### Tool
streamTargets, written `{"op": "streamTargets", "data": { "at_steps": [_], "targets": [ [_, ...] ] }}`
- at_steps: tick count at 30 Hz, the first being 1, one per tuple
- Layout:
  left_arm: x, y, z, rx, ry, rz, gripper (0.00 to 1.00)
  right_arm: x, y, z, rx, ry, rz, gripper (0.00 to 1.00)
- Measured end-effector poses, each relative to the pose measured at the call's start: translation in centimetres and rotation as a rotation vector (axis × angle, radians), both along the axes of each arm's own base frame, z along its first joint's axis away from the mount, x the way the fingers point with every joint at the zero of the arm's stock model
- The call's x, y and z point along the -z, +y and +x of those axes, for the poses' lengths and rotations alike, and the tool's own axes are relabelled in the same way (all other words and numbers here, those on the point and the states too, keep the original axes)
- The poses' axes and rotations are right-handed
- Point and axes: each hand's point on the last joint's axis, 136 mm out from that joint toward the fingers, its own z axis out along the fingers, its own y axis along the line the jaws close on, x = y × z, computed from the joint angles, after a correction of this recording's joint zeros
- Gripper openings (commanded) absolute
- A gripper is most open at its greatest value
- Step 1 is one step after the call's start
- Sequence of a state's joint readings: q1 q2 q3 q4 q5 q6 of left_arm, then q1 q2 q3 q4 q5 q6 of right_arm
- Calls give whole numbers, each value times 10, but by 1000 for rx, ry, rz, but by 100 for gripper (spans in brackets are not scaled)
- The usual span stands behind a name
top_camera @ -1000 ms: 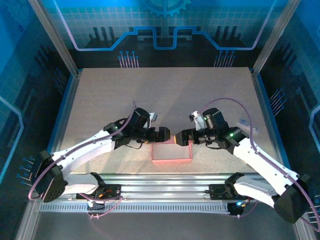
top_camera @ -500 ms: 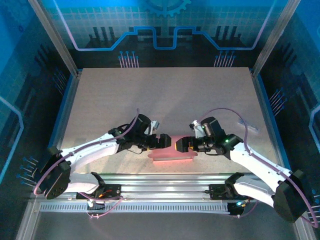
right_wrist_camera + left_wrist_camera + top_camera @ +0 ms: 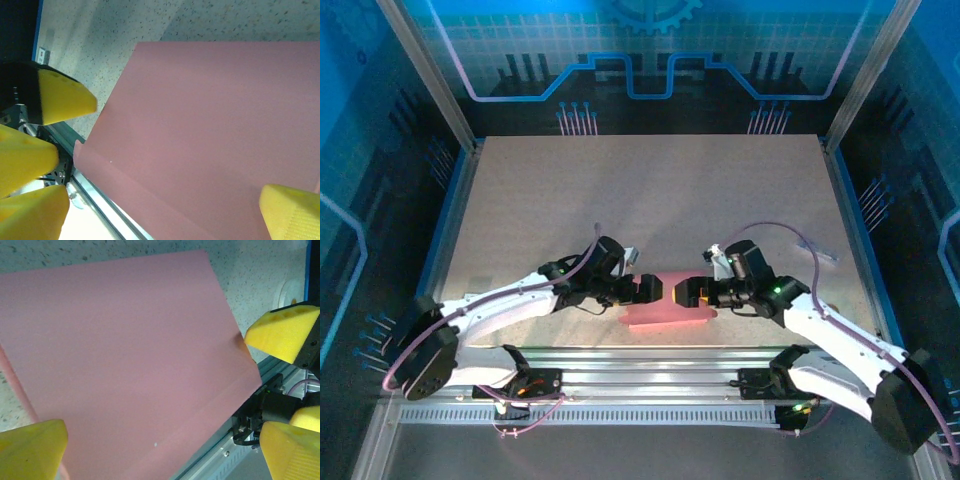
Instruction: Fold the paper box
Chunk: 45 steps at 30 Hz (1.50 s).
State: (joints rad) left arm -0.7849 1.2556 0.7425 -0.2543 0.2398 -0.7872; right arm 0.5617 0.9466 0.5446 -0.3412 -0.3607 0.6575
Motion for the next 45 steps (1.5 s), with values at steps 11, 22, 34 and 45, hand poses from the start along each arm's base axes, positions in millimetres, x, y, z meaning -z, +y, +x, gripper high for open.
{"op": "streamTargets", "data": {
  "at_steps": [11,22,34,45],
  "targets": [
    [-7,23,-22,-34,64,34,99,-1,-27,-9,59,16,-116,99],
    [25,15,-37,-8,179,95,98,15,-29,-15,51,93,-152,99],
    [29,-5,-28,-19,201,35,88,17,-21,-14,26,96,-113,97],
    [29,-11,-22,-32,185,6,84,26,-20,-18,14,114,-105,95]
  ]
}}
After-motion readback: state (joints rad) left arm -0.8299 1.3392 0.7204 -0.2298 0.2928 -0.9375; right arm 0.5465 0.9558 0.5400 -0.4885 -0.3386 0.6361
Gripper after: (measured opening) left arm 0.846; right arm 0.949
